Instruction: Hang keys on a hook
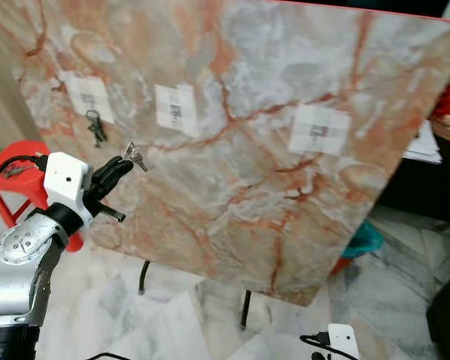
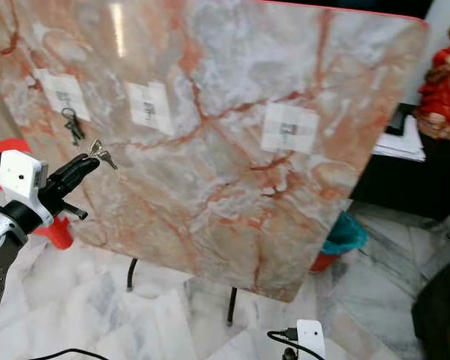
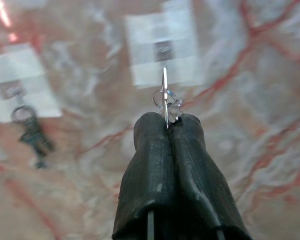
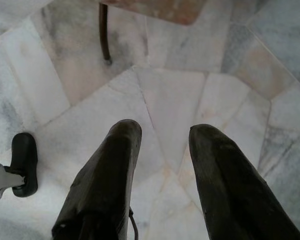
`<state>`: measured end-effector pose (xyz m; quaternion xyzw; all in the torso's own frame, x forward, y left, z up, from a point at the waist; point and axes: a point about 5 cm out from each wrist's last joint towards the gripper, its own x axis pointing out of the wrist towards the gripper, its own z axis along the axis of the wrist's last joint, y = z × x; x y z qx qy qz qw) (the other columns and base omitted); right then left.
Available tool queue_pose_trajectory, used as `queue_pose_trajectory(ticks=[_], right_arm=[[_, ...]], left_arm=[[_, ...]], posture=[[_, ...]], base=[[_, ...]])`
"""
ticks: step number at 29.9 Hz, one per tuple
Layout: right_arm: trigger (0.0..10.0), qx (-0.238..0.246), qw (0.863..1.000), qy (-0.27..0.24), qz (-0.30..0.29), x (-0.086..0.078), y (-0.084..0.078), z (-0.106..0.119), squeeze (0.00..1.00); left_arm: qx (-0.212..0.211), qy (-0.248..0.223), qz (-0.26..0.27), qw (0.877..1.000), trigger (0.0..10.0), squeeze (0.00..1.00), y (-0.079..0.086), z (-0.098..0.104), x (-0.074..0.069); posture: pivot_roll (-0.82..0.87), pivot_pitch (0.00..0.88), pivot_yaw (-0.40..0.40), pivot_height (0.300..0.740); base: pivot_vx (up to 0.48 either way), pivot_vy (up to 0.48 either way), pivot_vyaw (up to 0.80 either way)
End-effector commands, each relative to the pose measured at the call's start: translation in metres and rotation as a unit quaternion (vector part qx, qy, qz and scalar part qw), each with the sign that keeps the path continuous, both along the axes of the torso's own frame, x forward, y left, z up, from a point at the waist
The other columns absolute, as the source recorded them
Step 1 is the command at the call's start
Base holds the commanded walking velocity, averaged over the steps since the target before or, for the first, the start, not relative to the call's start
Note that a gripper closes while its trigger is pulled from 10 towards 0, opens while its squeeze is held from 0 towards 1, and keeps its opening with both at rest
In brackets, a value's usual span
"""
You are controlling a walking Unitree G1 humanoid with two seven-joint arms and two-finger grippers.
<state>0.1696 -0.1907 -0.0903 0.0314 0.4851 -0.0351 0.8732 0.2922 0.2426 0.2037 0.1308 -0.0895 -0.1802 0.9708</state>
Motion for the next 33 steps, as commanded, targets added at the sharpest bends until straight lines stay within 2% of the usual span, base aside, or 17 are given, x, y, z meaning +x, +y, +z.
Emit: queue_pose_trajectory(ticks=[1,4,15,17,18,20,23,24,25,27,29,31,33], right_arm=[[10.0,-0.002,1.0,0.0,0.0,0.0,-0.003,0.0,0.0],[10.0,-0.003,1.0,0.001,-0.001,-0.001,-0.004,0.0,0.0],[10.0,-0.006,1.0,0.003,-0.002,-0.003,-0.013,0.001,0.0],[10.0,-0.007,1.0,0.003,-0.002,-0.003,-0.014,0.001,0.0],[10.0,-0.007,1.0,0.003,-0.002,-0.003,-0.014,0.001,0.0],[10.0,-0.006,1.0,0.003,-0.003,-0.003,-0.014,0.001,0.0],[10.0,-0.006,1.0,0.004,-0.002,-0.002,-0.014,0.001,0.0],[10.0,-0.006,1.0,0.004,-0.002,-0.002,-0.014,0.001,0.0],[10.0,-0.006,1.0,0.004,-0.002,-0.002,-0.014,0.001,0.0],[10.0,-0.006,1.0,0.005,-0.001,-0.002,-0.014,0.001,0.0],[10.0,-0.007,1.0,0.005,0.0,-0.002,-0.014,0.001,0.0],[10.0,-0.006,1.0,0.005,0.0,-0.002,-0.014,0.001,0.0],[10.0,-0.006,1.0,0.005,0.0,-0.001,-0.014,0.001,0.0]], left_arm=[[0.005,-0.011,-0.009,1.0,10.0,0.0,-0.005,0.004,0.0],[0.004,-0.011,-0.01,1.0,10.0,0.0,-0.007,0.004,0.0],[0.004,-0.004,-0.02,1.0,10.0,0.0,-0.009,0.004,-0.001],[-0.007,0.055,-0.077,0.995,10.0,0.0,-0.019,-0.005,-0.007],[0.016,0.09,-0.108,0.99,10.0,0.0,-0.023,-0.013,-0.012],[0.085,0.15,-0.124,0.977,10.0,0.0,-0.023,-0.033,-0.02],[0.092,0.15,-0.095,0.98,10.0,0.0,-0.015,-0.034,-0.019],[0.124,0.157,-0.076,0.977,10.0,0.0,-0.008,-0.036,-0.018],[0.124,0.157,-0.076,0.977,10.0,0.0,-0.008,-0.036,-0.018],[0.22,0.194,-0.065,0.954,10.0,0.0,0.003,-0.047,-0.021],[0.255,0.179,-0.039,0.949,10.0,0.0,0.008,-0.045,-0.017],[0.258,0.166,-0.022,0.951,10.0,0.0,0.009,-0.041,-0.013],[0.243,0.145,-0.007,0.959,10.0,0.0,0.008,-0.034,-0.008]], posture=[[0.12,0.04,-0.081,0.74],[0.12,0.039,-0.081,0.74],[0.12,0.041,-0.085,0.74],[0.12,0.041,-0.085,0.74],[0.12,0.041,-0.085,0.74],[0.12,0.041,-0.083,0.74],[0.13,0.042,-0.085,0.74],[0.13,0.042,-0.087,0.74],[0.13,0.042,-0.087,0.74],[0.13,0.041,-0.088,0.74],[0.13,0.041,-0.088,0.74],[0.13,0.042,-0.087,0.74],[0.13,0.046,-0.087,0.74]], base=[[0.27,0.0,0.0],[0.273,0.0,0.0],[0.0,0.0,0.0],[0.0,0.0,0.0],[0.0,0.0,0.0],[0.0,0.0,0.0],[0.0,0.0,0.0],[0.0,0.0,0.0],[0.0,0.0,0.0],[0.0,0.0,0.0],[0.0,0.0,0.0],[0.0,0.0,0.0],[0.0,0.0,0.0]])
